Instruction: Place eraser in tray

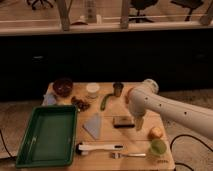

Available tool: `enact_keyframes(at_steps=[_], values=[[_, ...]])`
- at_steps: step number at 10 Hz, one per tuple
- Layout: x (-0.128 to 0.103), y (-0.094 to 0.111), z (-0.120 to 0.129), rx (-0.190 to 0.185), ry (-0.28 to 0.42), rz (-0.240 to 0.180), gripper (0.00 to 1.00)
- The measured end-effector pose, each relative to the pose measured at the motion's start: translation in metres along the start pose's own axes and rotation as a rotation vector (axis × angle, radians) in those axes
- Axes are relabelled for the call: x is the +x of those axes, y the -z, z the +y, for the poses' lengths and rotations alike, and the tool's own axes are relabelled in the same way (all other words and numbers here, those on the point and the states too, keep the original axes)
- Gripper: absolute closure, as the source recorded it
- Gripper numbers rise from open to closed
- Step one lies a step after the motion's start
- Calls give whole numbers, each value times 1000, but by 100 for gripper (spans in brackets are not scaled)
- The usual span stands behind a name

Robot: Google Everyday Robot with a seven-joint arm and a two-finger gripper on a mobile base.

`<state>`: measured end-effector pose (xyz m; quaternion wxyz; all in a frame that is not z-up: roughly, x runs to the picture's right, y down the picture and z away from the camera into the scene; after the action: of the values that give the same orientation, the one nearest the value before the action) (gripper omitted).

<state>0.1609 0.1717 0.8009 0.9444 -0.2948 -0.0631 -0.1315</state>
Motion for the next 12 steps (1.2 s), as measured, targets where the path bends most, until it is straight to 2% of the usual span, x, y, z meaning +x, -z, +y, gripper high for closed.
enact_keyframes(at_steps=[6, 12], values=[[-11, -29, -7, 2, -7, -46, 20], [-12, -45, -10, 4, -18, -81, 20]])
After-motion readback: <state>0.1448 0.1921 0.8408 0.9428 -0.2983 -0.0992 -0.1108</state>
